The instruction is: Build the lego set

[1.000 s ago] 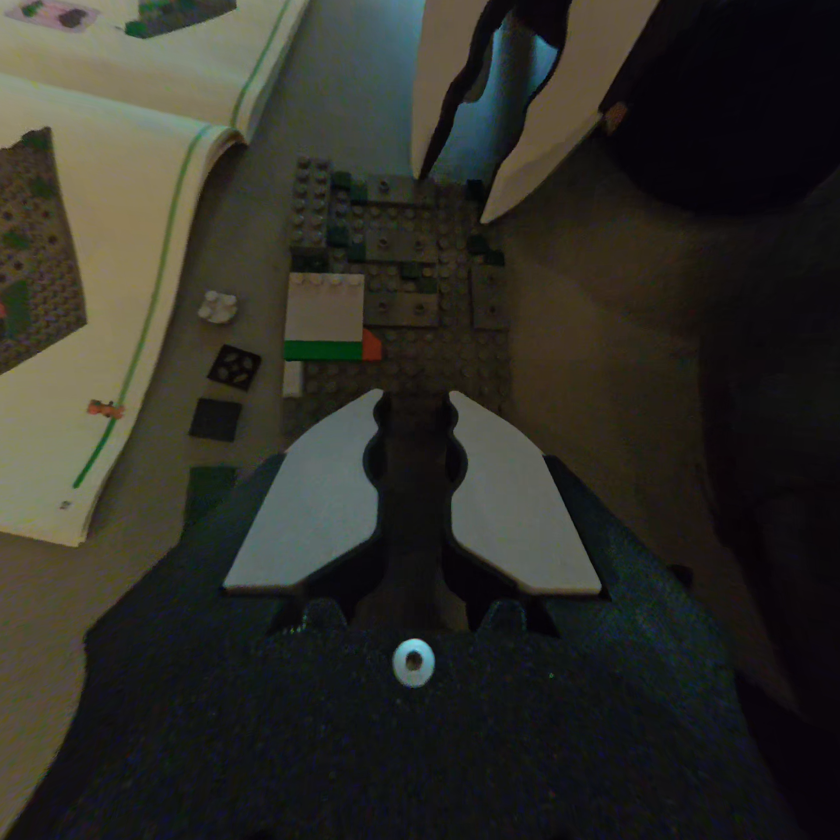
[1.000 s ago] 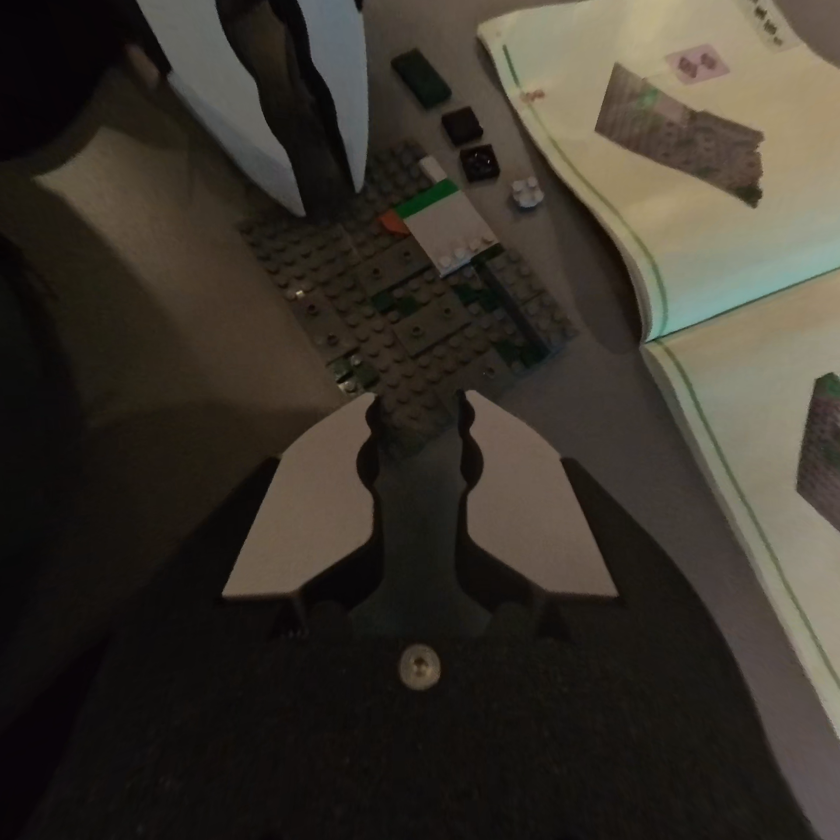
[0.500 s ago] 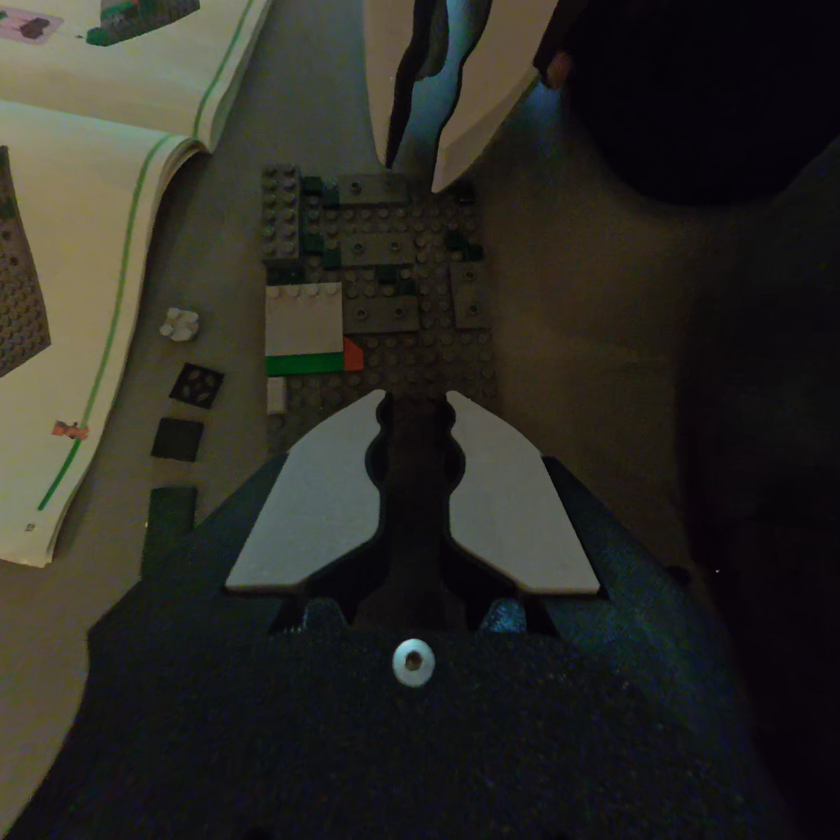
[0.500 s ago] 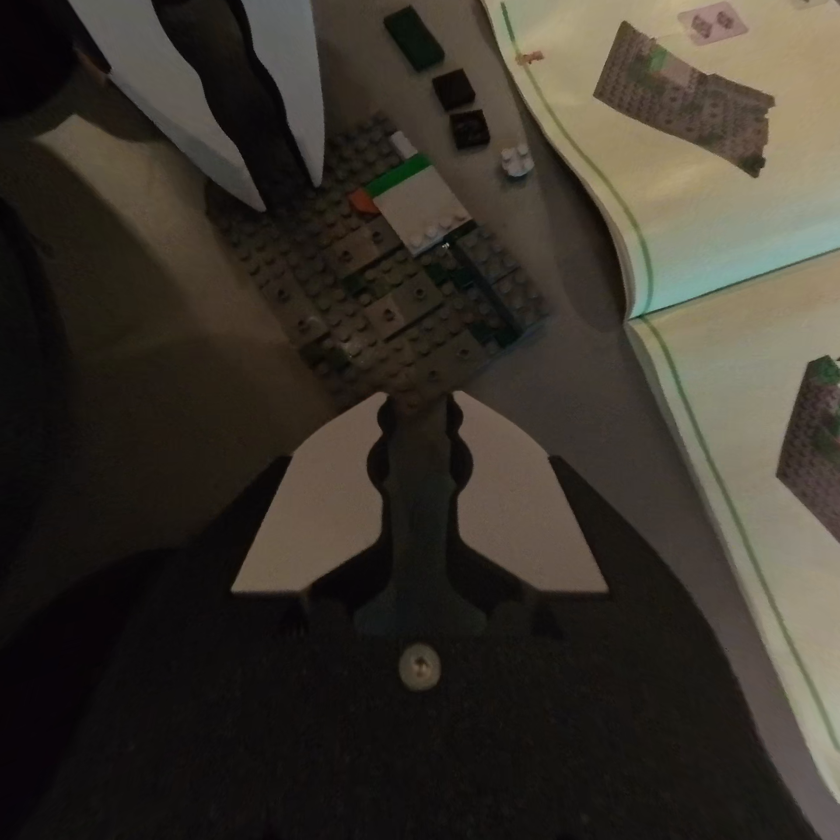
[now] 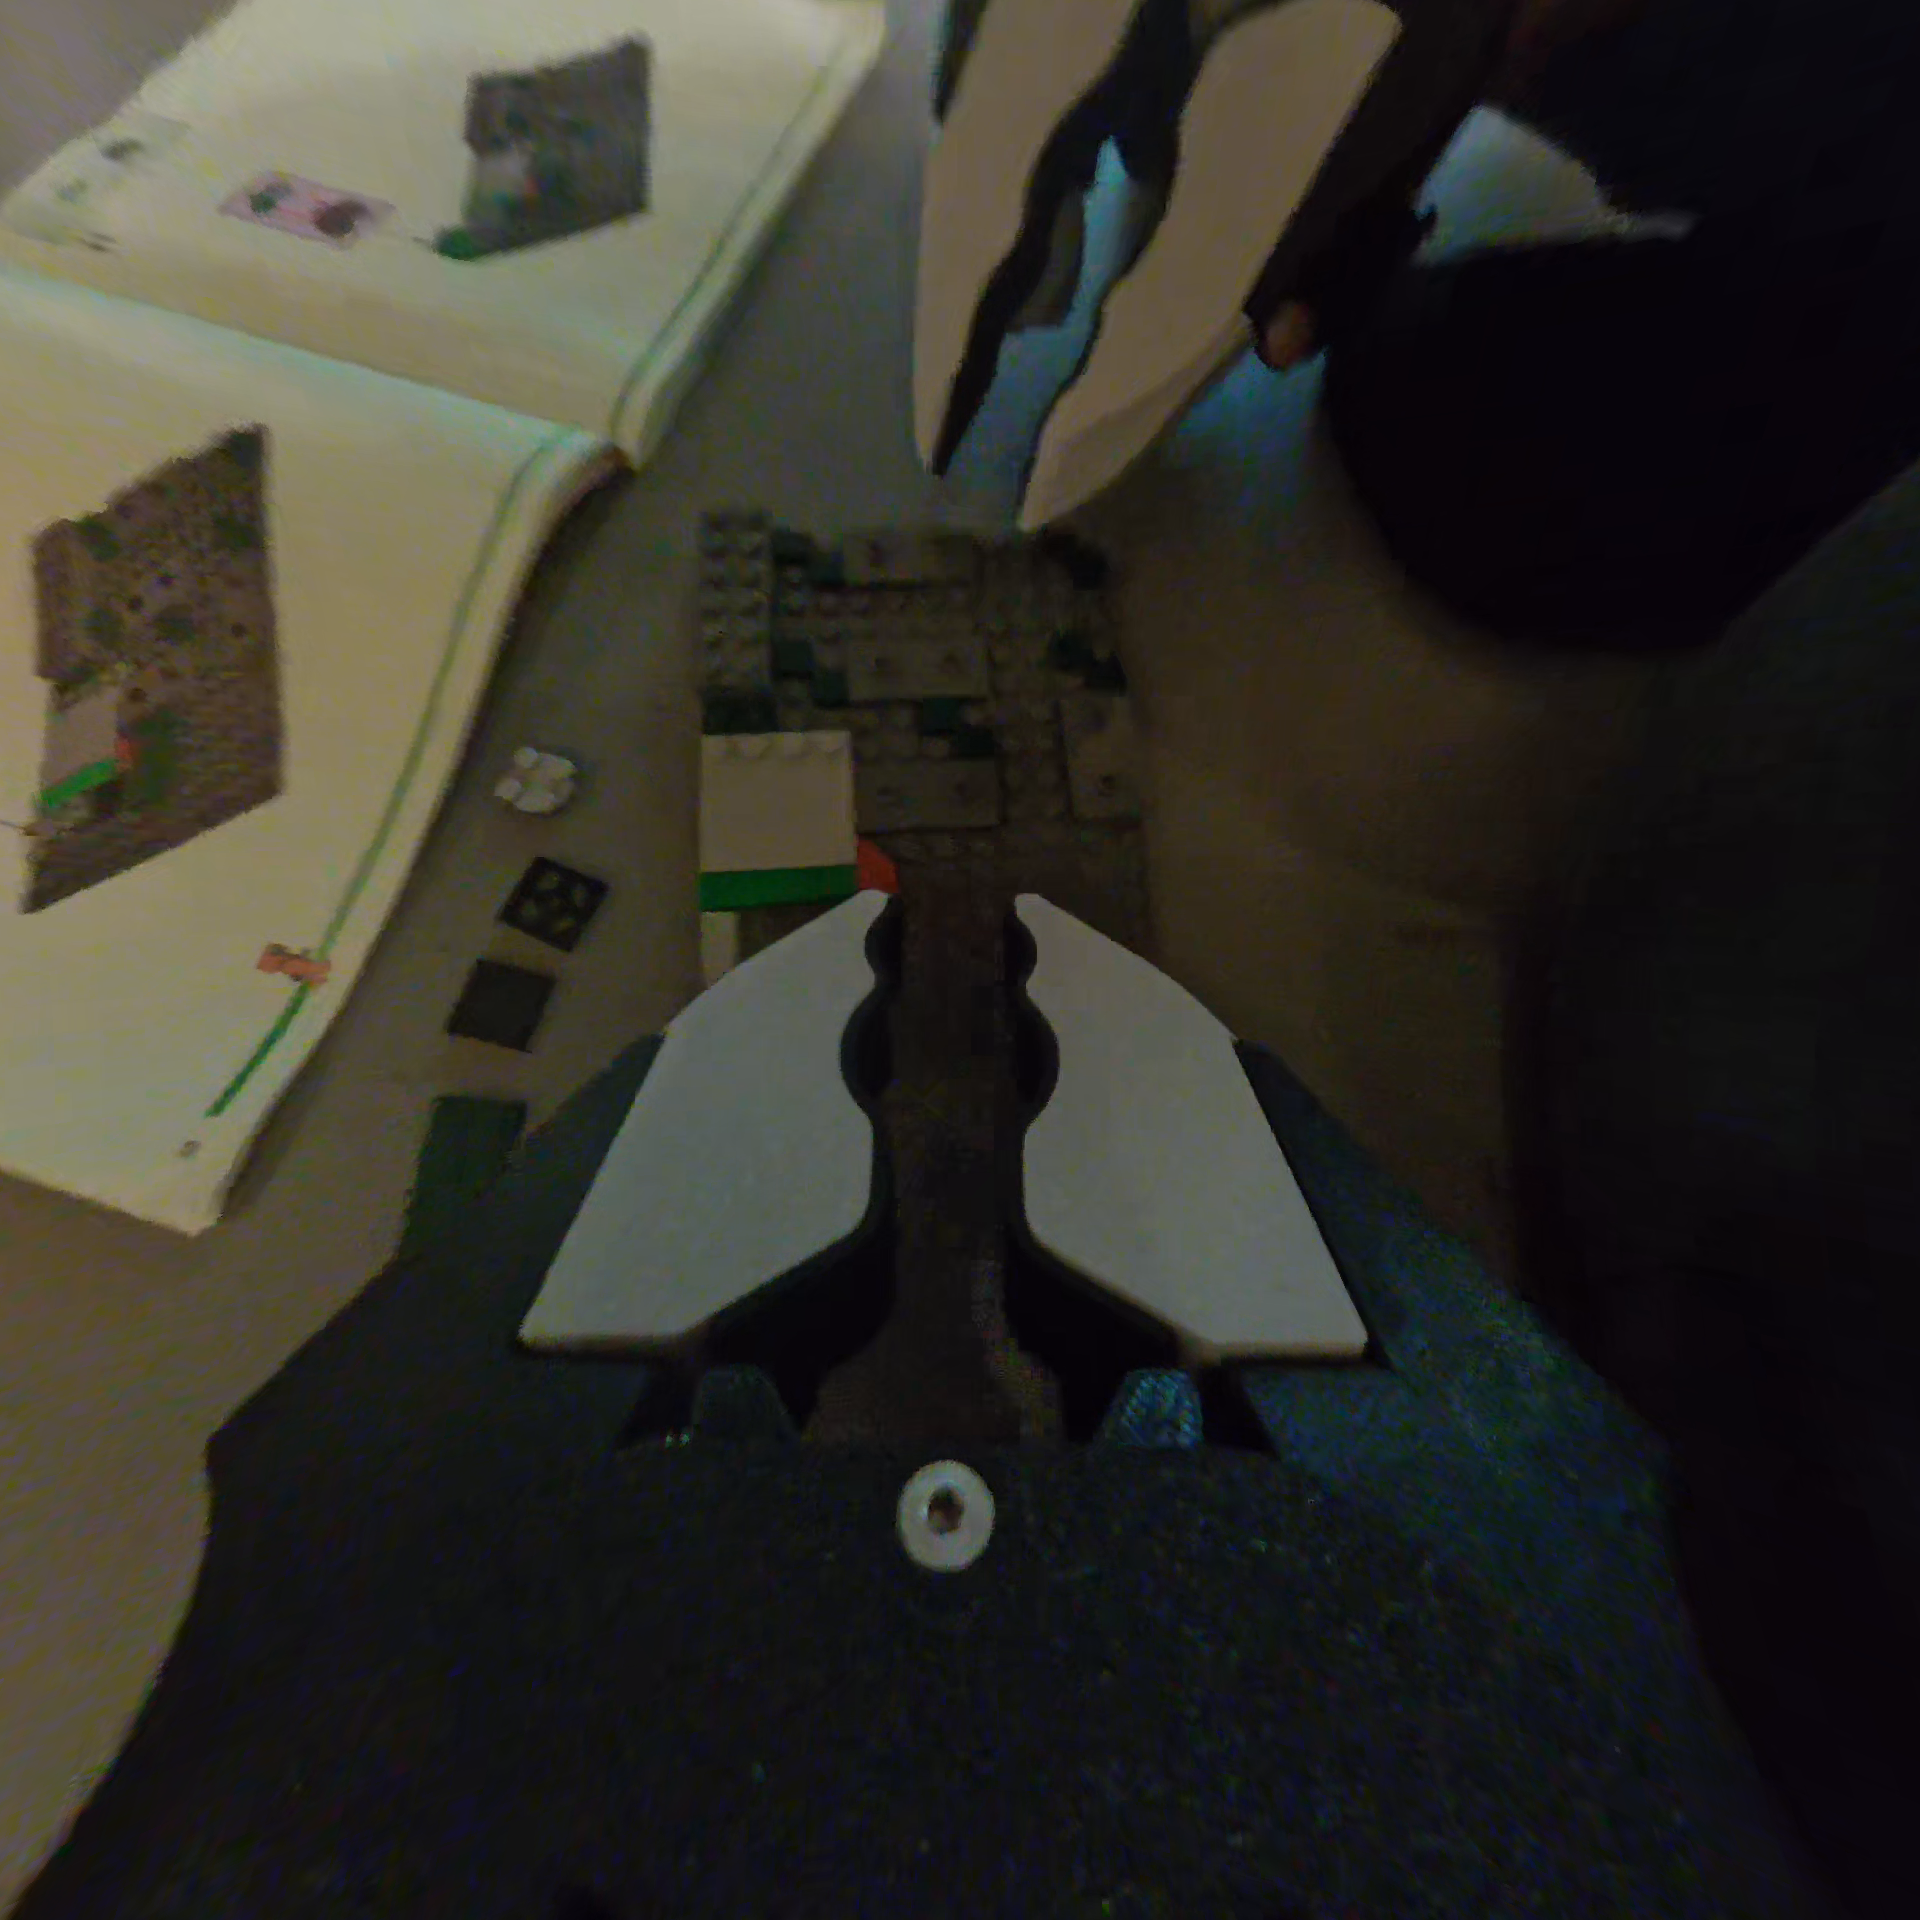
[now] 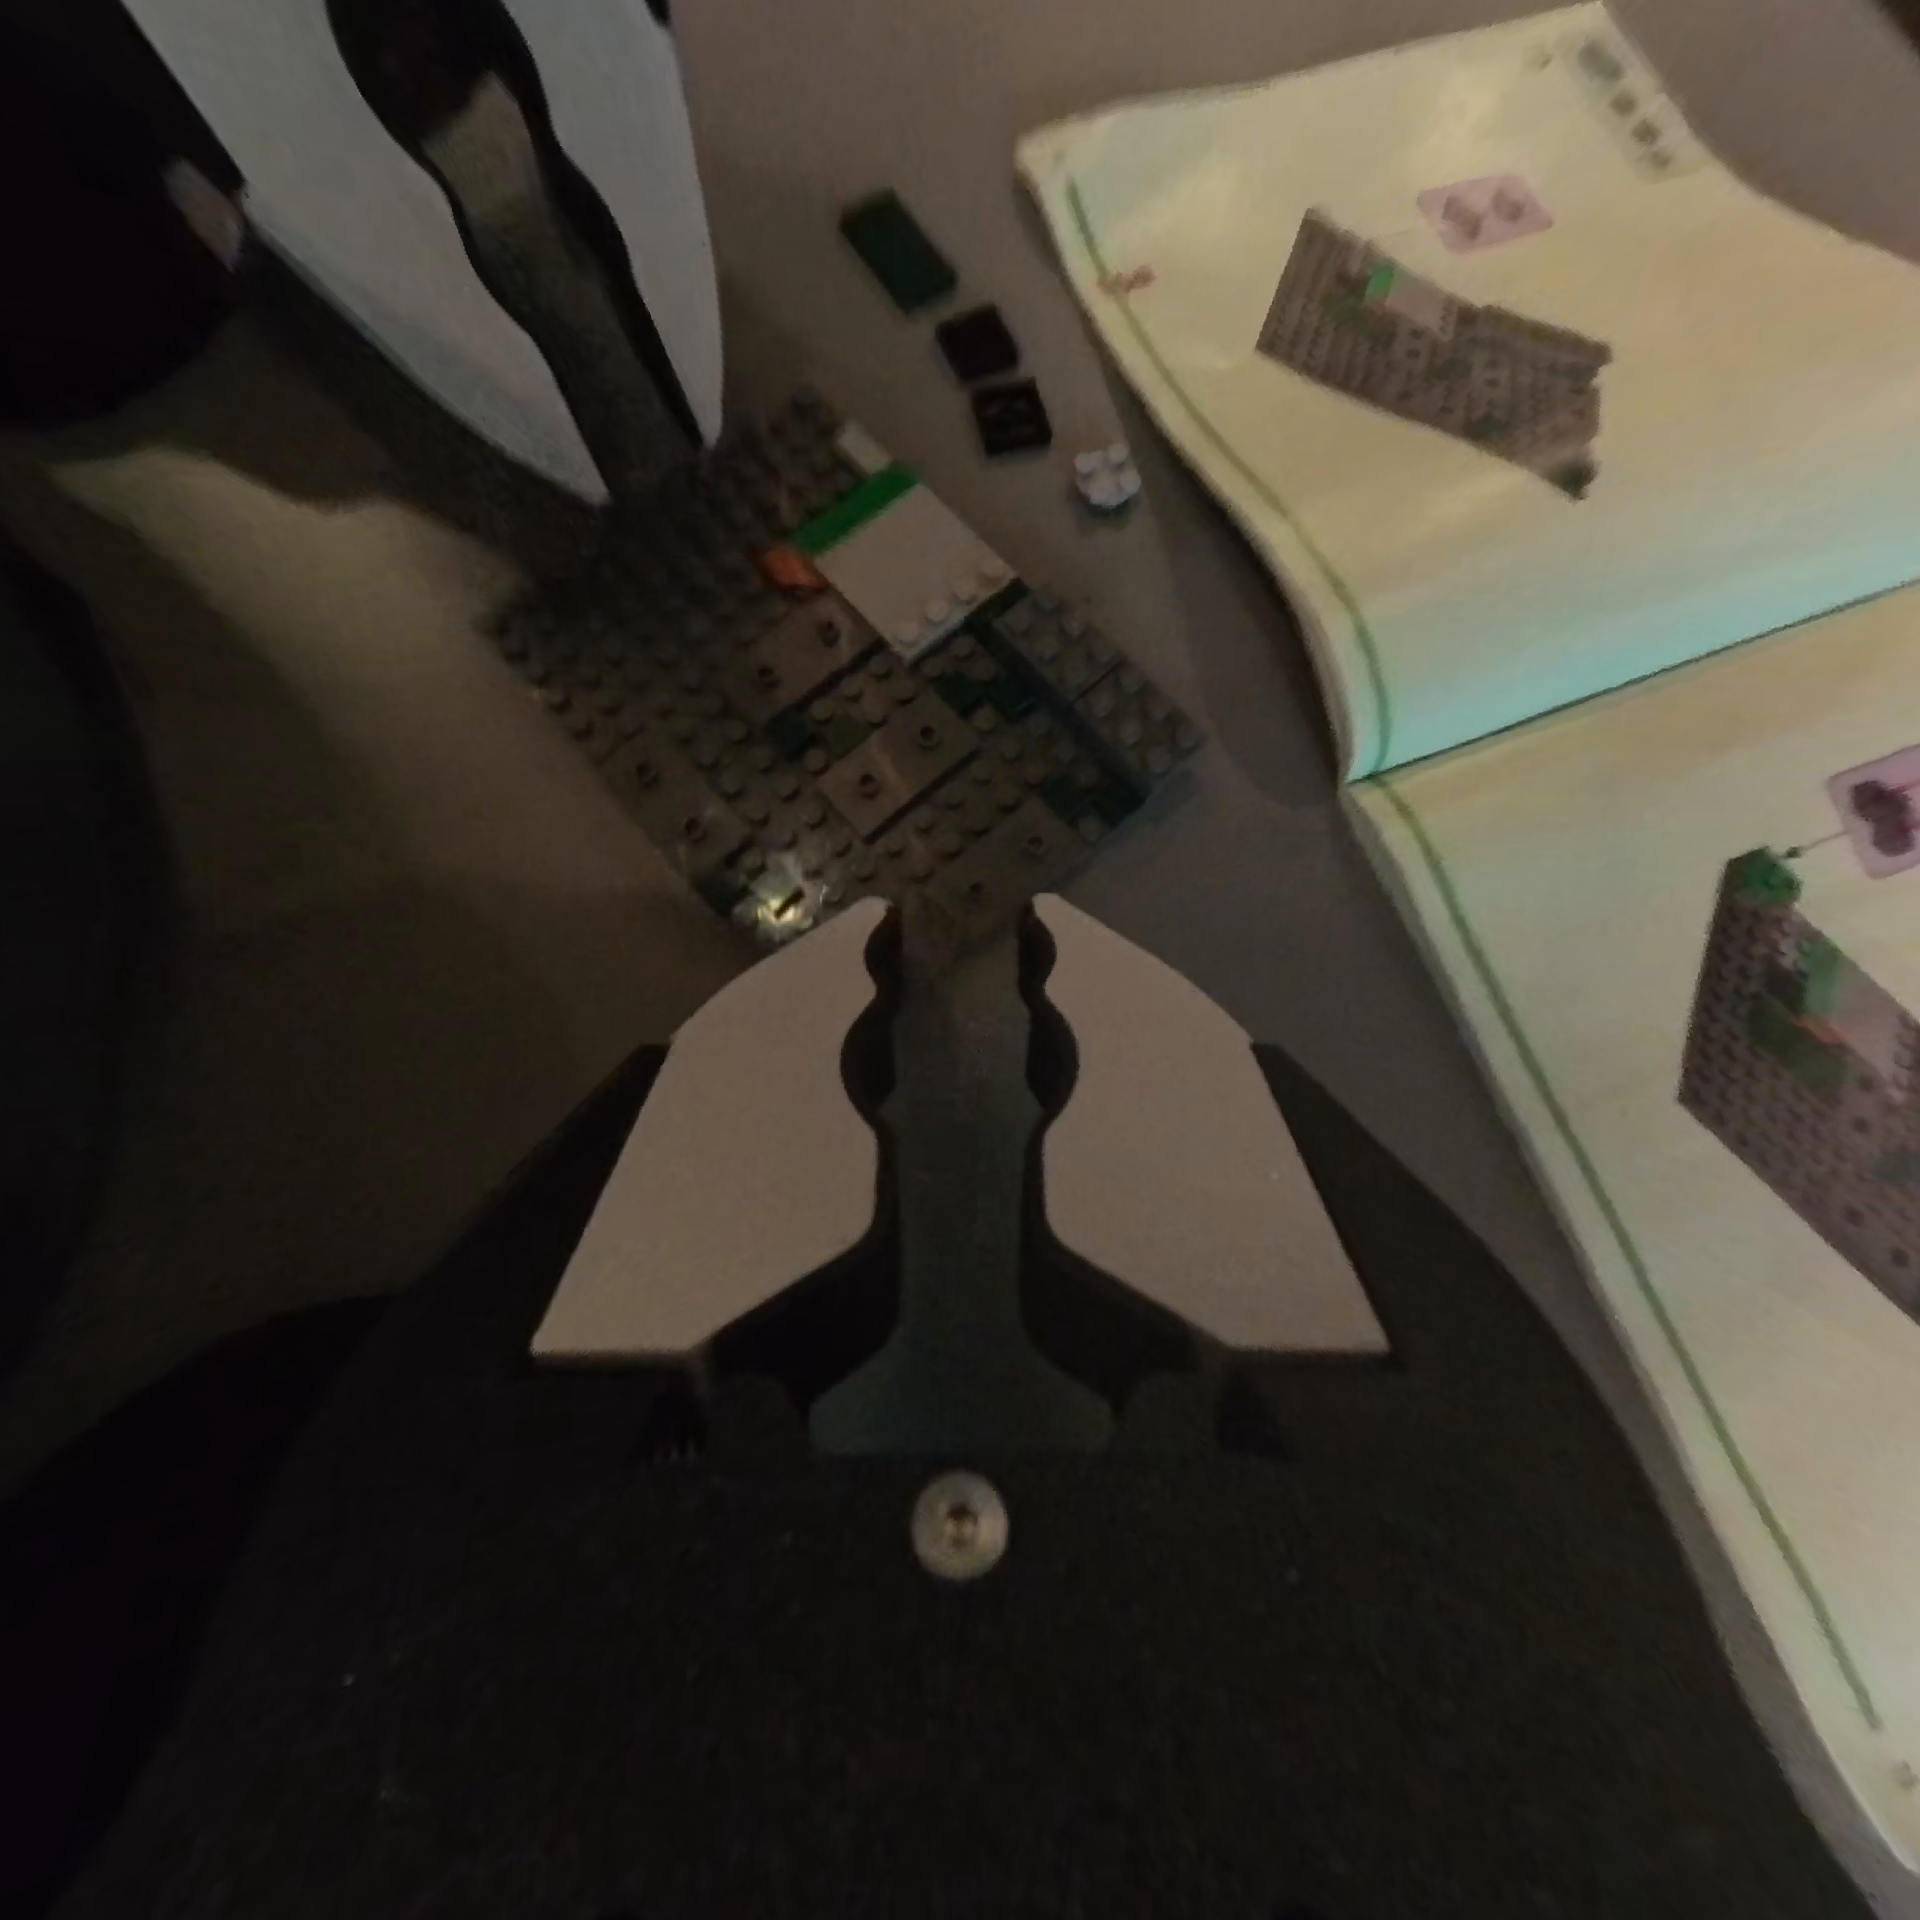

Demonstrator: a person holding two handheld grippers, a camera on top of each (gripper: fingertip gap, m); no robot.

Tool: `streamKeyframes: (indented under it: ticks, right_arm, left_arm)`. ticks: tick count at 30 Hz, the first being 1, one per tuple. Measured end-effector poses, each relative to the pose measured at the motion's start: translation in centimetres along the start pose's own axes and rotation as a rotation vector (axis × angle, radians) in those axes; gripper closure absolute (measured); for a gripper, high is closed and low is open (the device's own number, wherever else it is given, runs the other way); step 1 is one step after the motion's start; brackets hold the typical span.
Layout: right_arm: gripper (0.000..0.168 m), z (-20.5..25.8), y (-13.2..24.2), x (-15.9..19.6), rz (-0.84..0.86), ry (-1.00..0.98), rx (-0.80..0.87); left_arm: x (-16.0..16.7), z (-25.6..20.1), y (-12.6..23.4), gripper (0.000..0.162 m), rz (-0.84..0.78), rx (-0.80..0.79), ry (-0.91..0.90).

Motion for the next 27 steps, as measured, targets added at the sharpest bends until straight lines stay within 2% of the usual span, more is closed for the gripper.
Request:
streamKeyframes:
  ticks: [1, 6, 9, 11, 13, 27]
  right_arm:
    - [0.147, -0.1, 0.4, -0.8, -0.055, -0.026, 0.014]
    - [0.146, 0.0, 1.6, -4.4, -0.331, -0.183, 0.079]
    - [0.16, -0.1, 1.1, -4.2, -0.375, -0.169, 0.135]
    - [0.168, -0.6, 1.0, -3.8, -0.365, -0.111, 0.182]
    - [0.168, -1.1, 1.0, -3.7, -0.373, -0.096, 0.196]
    - [0.168, -2.9, 1.0, -2.9, -0.406, -0.243, 0.226]
  left_arm:
    - [-0.5, 0.5, 0.4, 0.145, -0.039, -0.029, 0.017]
    - [-1.8, 4.4, 3.5, 0.158, -0.221, -0.294, 0.087]
    - [-1.5, 5.6, 4.5, 0.162, -0.29, -0.374, 0.099]
    - [-0.9, 6.0, 4.5, 0.162, -0.285, -0.388, 0.101]
    - [-0.8, 6.0, 4.5, 0.162, -0.297, -0.39, 0.088]
    - [-0.5, 7.4, 5.4, 0.162, -0.354, -0.438, 0.152]
Point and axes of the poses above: each gripper's, where its closed fingertips meet, y back along the fingers, x out of its underside, z = x × y across the jaws, the point moved 2 cm from there along y, back along the fingers, and after that the axes turned 2 degrees about x, right-handed, at the moved point
